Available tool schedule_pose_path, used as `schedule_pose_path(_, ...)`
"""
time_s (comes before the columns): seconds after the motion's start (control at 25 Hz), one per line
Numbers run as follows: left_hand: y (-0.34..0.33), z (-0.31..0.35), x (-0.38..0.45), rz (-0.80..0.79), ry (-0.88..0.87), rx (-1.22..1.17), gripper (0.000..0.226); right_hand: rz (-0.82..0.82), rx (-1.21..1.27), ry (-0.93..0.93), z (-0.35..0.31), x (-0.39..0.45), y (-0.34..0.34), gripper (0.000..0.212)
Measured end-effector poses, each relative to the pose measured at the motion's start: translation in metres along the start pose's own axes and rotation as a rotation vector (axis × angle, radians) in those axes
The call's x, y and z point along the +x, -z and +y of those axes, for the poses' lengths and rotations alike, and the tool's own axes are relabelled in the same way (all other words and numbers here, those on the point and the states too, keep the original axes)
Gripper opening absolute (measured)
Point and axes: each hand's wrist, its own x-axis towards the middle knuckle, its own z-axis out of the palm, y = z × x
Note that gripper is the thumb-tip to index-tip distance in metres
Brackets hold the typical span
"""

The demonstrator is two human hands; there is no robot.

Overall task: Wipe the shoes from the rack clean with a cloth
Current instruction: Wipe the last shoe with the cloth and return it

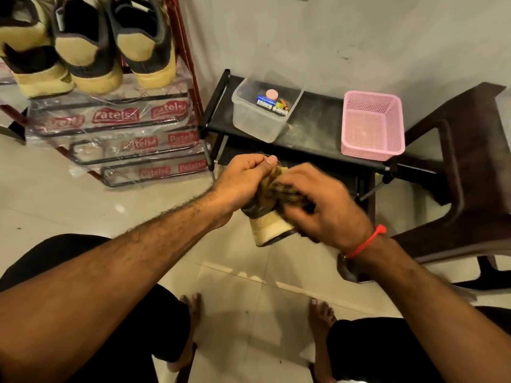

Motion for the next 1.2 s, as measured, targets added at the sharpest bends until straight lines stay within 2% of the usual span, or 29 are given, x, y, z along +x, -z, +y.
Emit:
schedule_pose_path(0.08, 0.000, 0.002, 0.002, 0.044, 0.001, 0.006, 0.040, 0.105, -0.016, -0.133, 0.014, 0.001, 0.010, 0.033)
schedule_pose_path(0.12, 0.001, 0.002, 0.002, 0.054, 0.004, 0.008, 0.039, 0.104, 0.008, -0.152, 0.011, 0.000, 0.009, 0.032)
schedule_pose_path(0.24, 0.000, -0.002, 0.001, 0.017, -0.008, -0.001, 0.036, -0.066, 0.031, 0.063, -0.021, -0.004, -0.011, 0.033)
schedule_pose_path(0.28, 0.000, -0.001, 0.000, 0.005, -0.009, 0.001, 0.036, -0.086, 0.003, 0.080, -0.017, -0.001, -0.010, 0.034)
schedule_pose_path(0.4, 0.000, -0.001, 0.002, 0.043, 0.000, -0.004, 0.043, 0.088, -0.064, -0.176, 0.015, 0.008, 0.009, 0.036)
schedule_pose_path(0.44, 0.002, -0.002, 0.002, 0.049, 0.002, -0.004, 0.045, 0.110, -0.066, -0.206, 0.014, 0.006, 0.010, 0.034)
schedule_pose_path(0.6, 0.003, -0.007, 0.001, -0.014, -0.003, -0.004, 0.042, -0.091, -0.029, 0.053, -0.015, 0.003, -0.009, 0.033)
schedule_pose_path(0.76, 0.003, -0.004, 0.002, 0.024, 0.015, -0.022, 0.045, 0.114, -0.064, -0.243, 0.016, 0.010, 0.012, 0.032)
schedule_pose_path(0.8, 0.004, -0.004, 0.002, 0.027, 0.014, -0.028, 0.045, 0.113, -0.043, -0.211, 0.009, 0.008, 0.007, 0.031)
schedule_pose_path(0.88, 0.004, -0.006, 0.000, 0.009, 0.014, -0.025, 0.042, -0.023, -0.020, -0.049, -0.013, 0.002, -0.007, 0.032)
schedule_pose_path(0.92, 0.003, -0.008, 0.000, -0.002, 0.014, -0.026, 0.041, -0.076, -0.025, -0.024, -0.011, 0.004, -0.007, 0.033)
schedule_pose_path(1.04, 0.002, -0.007, 0.002, 0.007, 0.026, -0.033, 0.044, 0.055, -0.054, -0.214, 0.010, 0.013, 0.008, 0.032)
schedule_pose_path(1.08, 0.003, -0.007, 0.003, 0.016, 0.023, -0.030, 0.044, 0.071, -0.050, -0.205, 0.008, 0.011, 0.006, 0.031)
schedule_pose_path(1.2, 0.005, -0.007, 0.002, 0.013, 0.016, 0.002, 0.036, -0.141, -0.047, 0.024, -0.019, 0.003, -0.016, 0.031)
